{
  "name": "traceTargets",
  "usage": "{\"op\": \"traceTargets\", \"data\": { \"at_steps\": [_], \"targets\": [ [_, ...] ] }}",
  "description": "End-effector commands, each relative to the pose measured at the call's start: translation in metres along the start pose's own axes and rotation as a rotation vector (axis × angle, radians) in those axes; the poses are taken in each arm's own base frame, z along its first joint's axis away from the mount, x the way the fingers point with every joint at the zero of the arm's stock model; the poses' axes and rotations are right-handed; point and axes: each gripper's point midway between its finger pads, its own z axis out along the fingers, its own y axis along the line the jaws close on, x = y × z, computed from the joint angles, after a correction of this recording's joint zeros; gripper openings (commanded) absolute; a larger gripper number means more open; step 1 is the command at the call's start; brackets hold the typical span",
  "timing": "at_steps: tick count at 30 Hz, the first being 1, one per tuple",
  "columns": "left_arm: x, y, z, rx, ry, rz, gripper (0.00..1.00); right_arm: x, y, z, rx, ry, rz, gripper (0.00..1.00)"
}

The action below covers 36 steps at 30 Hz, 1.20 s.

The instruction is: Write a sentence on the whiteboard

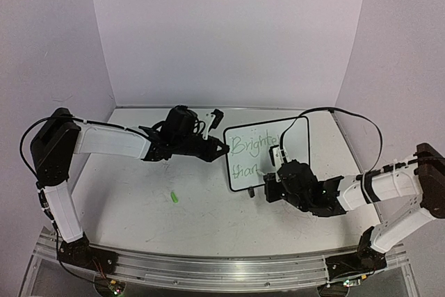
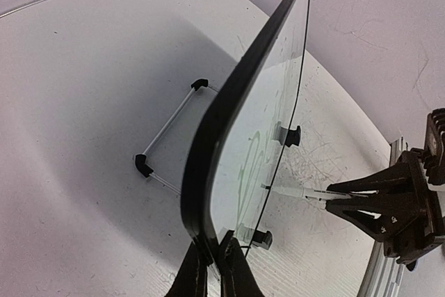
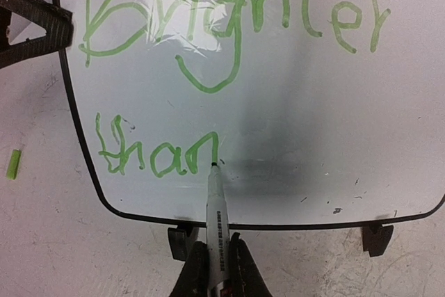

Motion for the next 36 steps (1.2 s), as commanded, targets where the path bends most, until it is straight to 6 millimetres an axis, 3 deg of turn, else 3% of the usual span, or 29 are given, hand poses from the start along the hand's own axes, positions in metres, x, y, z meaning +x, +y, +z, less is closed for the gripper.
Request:
{"op": "traceTargets", "data": {
  "at_steps": [1, 7, 14, 36],
  "targets": [
    [-0.019, 0.015, -0.006, -0.084, -0.037, 0.036, 0.0, 0.01, -0.01, 0.001, 0.034, 0.027, 0.004, 0.0],
    [-0.019, 0.016, -0.006, -0.086, -0.036, 0.036, 0.0, -0.029, -0.016, -0.022, 0.01, -0.089, 0.053, 0.0],
    [-0.019, 0.015, -0.006, -0.084, -0.036, 0.035, 0.0, -0.027, -0.024, -0.018, 0.044, -0.082, 0.052, 0.0],
    [-0.02, 0.015, -0.006, -0.081, -0.037, 0.038, 0.0, -0.043, -0.015, -0.005, 0.045, -0.109, 0.021, 0.0]
  ]
}}
